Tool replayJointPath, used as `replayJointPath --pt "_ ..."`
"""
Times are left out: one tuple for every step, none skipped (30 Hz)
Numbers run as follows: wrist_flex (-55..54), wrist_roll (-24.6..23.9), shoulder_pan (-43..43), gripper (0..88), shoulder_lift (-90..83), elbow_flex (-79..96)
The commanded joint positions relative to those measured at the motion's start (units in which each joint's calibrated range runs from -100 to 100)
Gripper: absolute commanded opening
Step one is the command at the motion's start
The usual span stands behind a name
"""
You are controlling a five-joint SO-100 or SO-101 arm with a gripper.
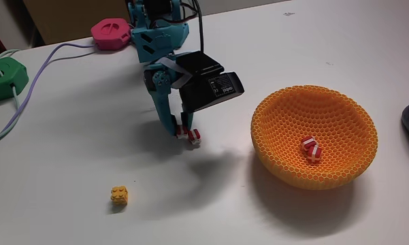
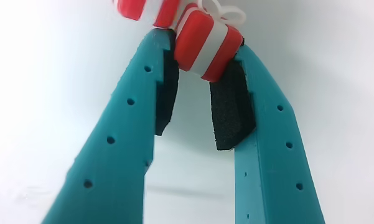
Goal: Place cube pieces into the yellow basket
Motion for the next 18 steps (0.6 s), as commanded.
replayJointPath --pt "6.2 1.4 0.5 0.0 -5.4 -9.8" --pt "7.8 1.6 0.1 0.0 -6.7 -11.8" --pt "9.3 1.4 -0.9 0.0 -7.7 -14.2" --pt "9.9 1.0 -2.4 0.0 -8.2 -16.3" --pt "10.2 0.4 -4.5 0.0 -8.3 -18.8" --pt "10.6 -0.3 -6.8 0.0 -7.8 -21.5" --pt "10.6 -0.8 -9.3 0.0 -6.5 -24.7" --pt "10.6 -1.3 -11.9 0.0 -4.6 -28.3" --pt "10.3 -2.3 -14.8 0.0 -2.5 -31.2" --pt "9.1 -3.7 -17.7 0.0 -0.4 -33.2" --pt "7.5 -5.0 -20.2 0.0 2.0 -34.5" --pt "5.2 -6.0 -22.6 0.0 4.4 -35.6" --pt "3.6 -6.9 -24.5 0.0 6.9 -36.5" --pt "2.2 -7.6 -25.9 0.0 9.3 -37.4" --pt "0.4 -8.4 -27.2 0.0 11.3 -37.9" --pt "-1.5 -9.1 -28.1 0.0 13.0 -38.0" --pt "-2.8 -9.6 -28.4 3.3 14.1 -38.0" --pt "-4.2 -9.1 -29.1 16.2 14.8 -38.0"
